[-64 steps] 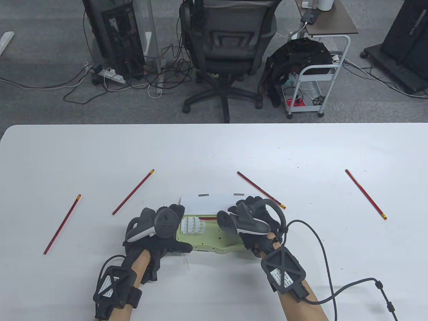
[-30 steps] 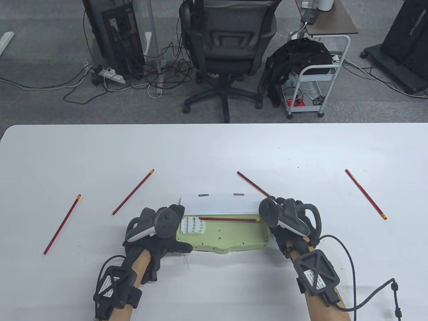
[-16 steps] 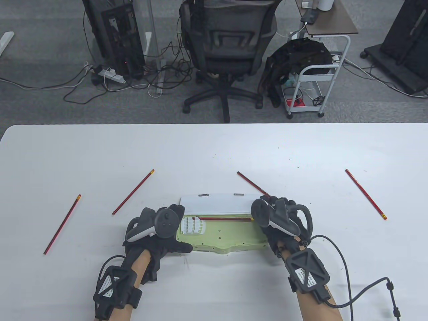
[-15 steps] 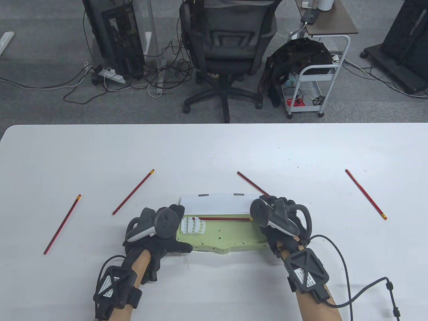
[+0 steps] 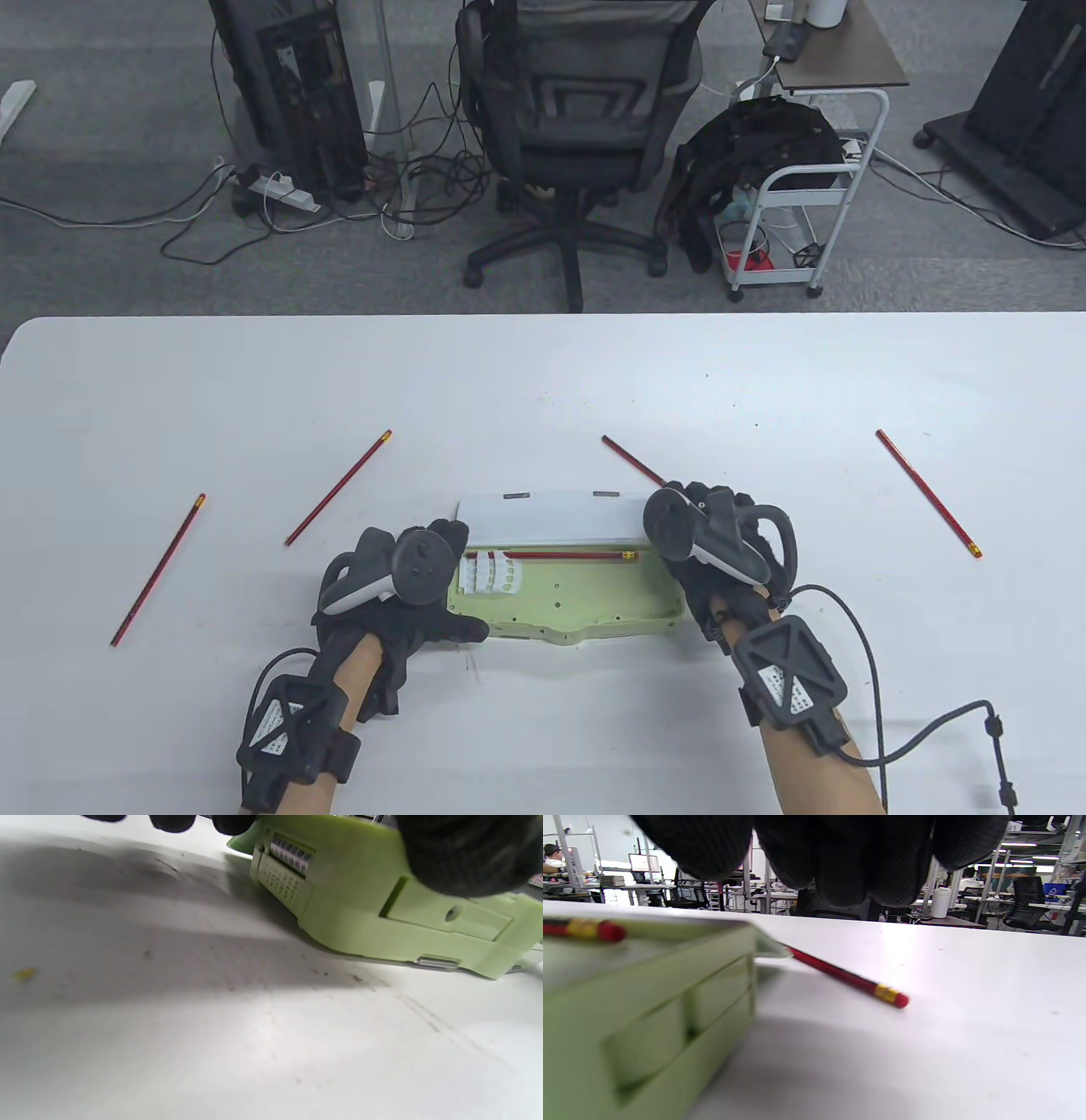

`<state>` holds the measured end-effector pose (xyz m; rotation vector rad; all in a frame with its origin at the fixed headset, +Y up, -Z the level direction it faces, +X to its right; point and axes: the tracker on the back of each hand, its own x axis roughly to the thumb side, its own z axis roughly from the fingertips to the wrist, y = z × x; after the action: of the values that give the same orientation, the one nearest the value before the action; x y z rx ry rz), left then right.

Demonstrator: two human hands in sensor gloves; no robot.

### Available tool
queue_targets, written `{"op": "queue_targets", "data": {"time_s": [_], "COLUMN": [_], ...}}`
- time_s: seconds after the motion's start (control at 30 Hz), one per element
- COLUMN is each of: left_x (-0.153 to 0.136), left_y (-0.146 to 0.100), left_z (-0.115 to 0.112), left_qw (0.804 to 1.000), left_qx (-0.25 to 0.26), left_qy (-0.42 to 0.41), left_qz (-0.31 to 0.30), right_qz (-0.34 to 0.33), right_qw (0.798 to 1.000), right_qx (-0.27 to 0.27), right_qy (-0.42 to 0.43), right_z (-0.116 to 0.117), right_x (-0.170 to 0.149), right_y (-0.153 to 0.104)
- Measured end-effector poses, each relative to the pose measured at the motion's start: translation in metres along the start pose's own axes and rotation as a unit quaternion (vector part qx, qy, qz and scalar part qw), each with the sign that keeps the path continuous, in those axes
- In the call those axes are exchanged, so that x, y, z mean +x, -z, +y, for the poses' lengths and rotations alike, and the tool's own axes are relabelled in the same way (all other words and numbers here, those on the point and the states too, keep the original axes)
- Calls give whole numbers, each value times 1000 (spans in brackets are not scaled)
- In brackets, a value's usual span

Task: Organize multifunction pencil case

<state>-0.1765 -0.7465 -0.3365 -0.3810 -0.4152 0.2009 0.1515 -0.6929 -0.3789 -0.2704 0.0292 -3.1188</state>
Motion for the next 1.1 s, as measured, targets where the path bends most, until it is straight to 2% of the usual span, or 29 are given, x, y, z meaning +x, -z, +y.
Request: {"op": "queue_targets", "data": {"time_s": [0.13, 0.23, 0.4, 0.6, 0.77, 1.1], "left_x": [0, 0, 0, 0, 0, 0], "left_y": [0, 0, 0, 0, 0, -1], "left_z": [0, 0, 0, 0, 0, 0], "left_qw": [1000, 1000, 1000, 1000, 1000, 1000], "left_qx": [0, 0, 0, 0, 0, 0], "left_qy": [2, 4, 1, -1, -1, 1], "left_qz": [1, 2, 1, 0, 0, 2], "right_qz": [17, 29, 41, 46, 37, -1], "right_qw": [1000, 999, 996, 994, 993, 986], "right_qx": [3, 10, 57, 70, 33, 16], "right_qy": [-13, -15, -56, -70, -105, -163], "right_z": [-8, -6, 19, 40, 42, 45], "right_x": [-21, -30, -36, -35, -28, -15], "right_y": [10, 20, 35, 43, 44, 46]}}
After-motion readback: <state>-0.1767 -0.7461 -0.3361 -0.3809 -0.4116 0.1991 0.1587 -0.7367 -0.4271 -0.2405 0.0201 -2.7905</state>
